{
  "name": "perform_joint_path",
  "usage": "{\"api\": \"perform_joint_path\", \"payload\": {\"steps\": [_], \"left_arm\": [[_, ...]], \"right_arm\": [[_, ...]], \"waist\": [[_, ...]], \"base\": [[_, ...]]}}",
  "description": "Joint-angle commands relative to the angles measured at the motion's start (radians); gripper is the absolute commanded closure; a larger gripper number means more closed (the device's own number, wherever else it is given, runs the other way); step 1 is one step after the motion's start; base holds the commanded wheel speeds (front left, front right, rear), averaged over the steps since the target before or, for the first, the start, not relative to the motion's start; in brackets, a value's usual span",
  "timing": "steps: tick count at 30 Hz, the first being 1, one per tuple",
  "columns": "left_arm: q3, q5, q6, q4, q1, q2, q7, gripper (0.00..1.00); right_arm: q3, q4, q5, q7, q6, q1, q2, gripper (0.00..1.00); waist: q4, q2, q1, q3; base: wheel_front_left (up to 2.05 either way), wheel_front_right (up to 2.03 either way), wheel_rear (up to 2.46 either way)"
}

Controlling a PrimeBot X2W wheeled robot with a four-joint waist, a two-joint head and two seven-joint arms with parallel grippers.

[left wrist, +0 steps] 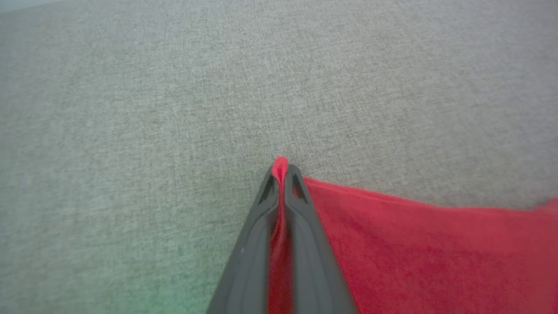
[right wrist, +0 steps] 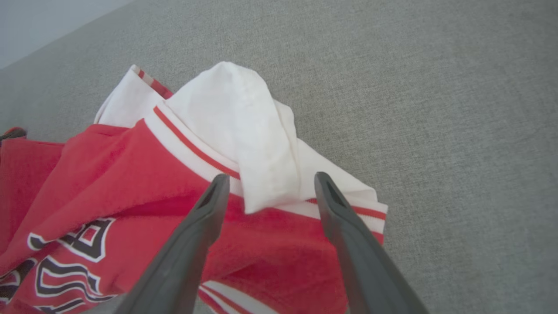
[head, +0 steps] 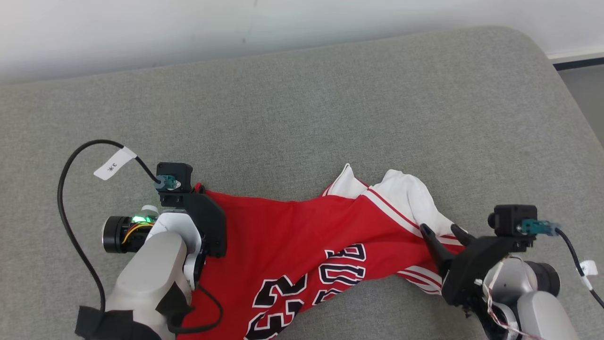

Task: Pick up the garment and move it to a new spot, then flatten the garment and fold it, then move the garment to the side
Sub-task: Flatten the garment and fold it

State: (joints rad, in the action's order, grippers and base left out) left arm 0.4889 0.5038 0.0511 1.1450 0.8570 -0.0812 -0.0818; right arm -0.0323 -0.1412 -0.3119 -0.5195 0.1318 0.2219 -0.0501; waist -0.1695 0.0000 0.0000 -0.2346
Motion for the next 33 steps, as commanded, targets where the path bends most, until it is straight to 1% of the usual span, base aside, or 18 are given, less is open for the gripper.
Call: {"api": "perform_joint_path", "payload": {"steps": [1,7,8,9,10,11,13,14,16,17,19,21,28,33], "left_arm": [[0.005,0.015,-0.004,0.015,-0.007,0.0,-0.006,1.0],[0.011,0.017,-0.005,0.026,0.006,0.004,0.0,1.0],[0.012,0.019,-0.004,0.028,0.006,0.005,0.0,1.0],[0.013,0.021,-0.005,0.031,0.006,0.005,0.0,1.0],[0.014,0.022,-0.006,0.033,0.006,0.005,0.0,1.0],[0.014,0.024,-0.007,0.036,0.006,0.005,0.002,1.0],[0.014,0.022,-0.007,0.042,0.006,0.004,0.006,1.0],[0.013,0.024,-0.008,0.042,0.006,0.004,0.01,1.0],[0.01,0.027,-0.009,0.043,0.006,0.002,0.022,1.0],[0.009,0.03,-0.01,0.043,0.006,0.002,0.027,1.0],[0.007,0.034,-0.012,0.046,0.006,0.0,0.033,1.0],[0.007,0.039,-0.013,0.047,0.009,0.0,0.039,1.0],[0.005,0.051,-0.009,0.054,0.023,0.005,0.053,1.0],[-0.002,0.062,-0.002,0.043,0.028,0.006,0.096,1.0]], "right_arm": [[0.001,-0.009,-0.007,0.007,-0.002,0.018,-0.001,0.0],[0.008,-0.097,-0.014,-0.006,-0.002,0.069,0.0,0.0],[0.01,-0.107,-0.006,-0.003,-0.002,0.074,0.0,0.11],[0.013,-0.115,-0.004,0.001,-0.002,0.078,0.0,0.35],[0.018,-0.122,-0.006,0.004,-0.002,0.082,0.0,0.53],[0.023,-0.124,-0.002,0.011,-0.002,0.085,0.0,0.68],[0.018,-0.12,0.021,0.024,-0.002,0.084,-0.001,0.85],[0.012,-0.116,0.031,0.031,-0.002,0.079,-0.001,0.85],[0.003,-0.109,0.042,0.037,-0.002,0.066,0.0,0.69],[0.001,-0.105,0.045,0.035,-0.002,0.06,0.0,0.67],[-0.006,-0.096,0.043,0.029,-0.002,0.05,0.0,0.87],[-0.012,-0.086,0.054,0.023,-0.002,0.043,0.0,1.0],[-0.019,-0.022,0.073,0.022,-0.002,0.034,0.0,1.0],[-0.034,0.044,0.103,0.03,-0.002,0.027,0.0,1.0]], "waist": [[0.0,0.0,0.0,-0.005],[0.009,0.0,0.0,-0.016],[0.011,0.0,0.0,-0.017],[0.013,0.0,0.0,-0.018],[0.015,0.0,0.0,-0.018],[0.016,0.0,0.0,-0.018],[0.019,0.0,0.0,-0.017],[0.019,0.0,0.0,-0.016],[0.019,0.0,0.0,-0.01],[0.018,0.0,0.0,-0.006],[0.015,0.0,0.0,0.001],[0.012,0.0,0.0,0.007],[0.005,0.0,0.0,0.025],[0.007,0.0,0.0,0.038]], "base": [[0.0,0.0,0.0],[0.0,0.0,0.0],[0.0,0.0,0.0],[0.0,0.0,0.0],[0.0,0.0,0.0],[0.0,0.0,0.0],[0.0,0.0,0.0],[0.0,0.0,0.0],[0.0,0.0,0.0],[0.0,0.0,0.0],[0.0,0.0,0.0],[0.0,0.0,0.0],[0.0,0.0,0.0],[0.0,0.0,0.0]]}}
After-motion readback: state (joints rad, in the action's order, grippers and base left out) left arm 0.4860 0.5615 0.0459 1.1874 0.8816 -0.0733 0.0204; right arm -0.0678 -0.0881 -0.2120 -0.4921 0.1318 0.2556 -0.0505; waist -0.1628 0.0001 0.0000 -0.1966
